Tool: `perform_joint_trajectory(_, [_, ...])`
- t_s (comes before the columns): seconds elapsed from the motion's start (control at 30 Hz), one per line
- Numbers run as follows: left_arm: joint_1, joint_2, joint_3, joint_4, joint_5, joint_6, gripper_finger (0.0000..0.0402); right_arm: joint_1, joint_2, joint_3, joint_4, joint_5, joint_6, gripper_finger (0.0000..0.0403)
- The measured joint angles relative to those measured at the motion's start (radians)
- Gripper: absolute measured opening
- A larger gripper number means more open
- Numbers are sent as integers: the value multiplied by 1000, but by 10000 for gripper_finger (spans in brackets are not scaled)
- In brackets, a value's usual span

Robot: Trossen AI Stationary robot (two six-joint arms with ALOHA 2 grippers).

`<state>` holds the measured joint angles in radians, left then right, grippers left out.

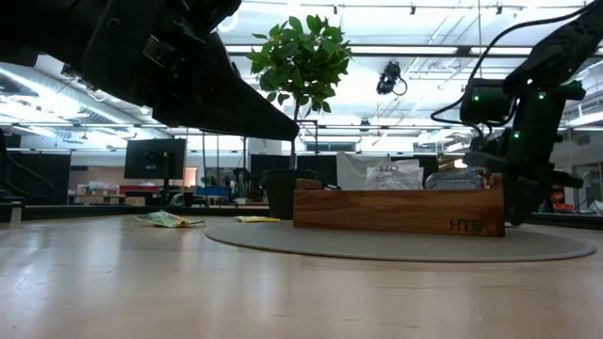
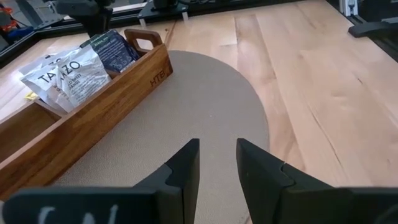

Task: Pick & Place Tea
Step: Put the black tea bag into the right section of the wooden organizer

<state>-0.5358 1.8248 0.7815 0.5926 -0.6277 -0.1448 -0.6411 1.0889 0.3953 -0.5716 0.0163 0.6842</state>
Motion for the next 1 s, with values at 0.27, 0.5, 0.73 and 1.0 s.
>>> perform_joint_trajectory(0.27, [0, 0, 0, 0, 0, 0, 110, 1, 68, 4, 27, 7, 2, 146])
perform_joint_trajectory(0.5, [0, 0, 0, 0, 0, 0, 110, 2, 90, 5, 10, 30, -12, 113])
perform_joint_trajectory(0.73, [0, 0, 0, -1, 0, 0, 110, 10, 91, 2, 11, 64, -31, 11])
perform_joint_trajectory(1.0, [0, 0, 0, -3, 0, 0, 110, 19, 73, 0, 30, 93, -39, 4])
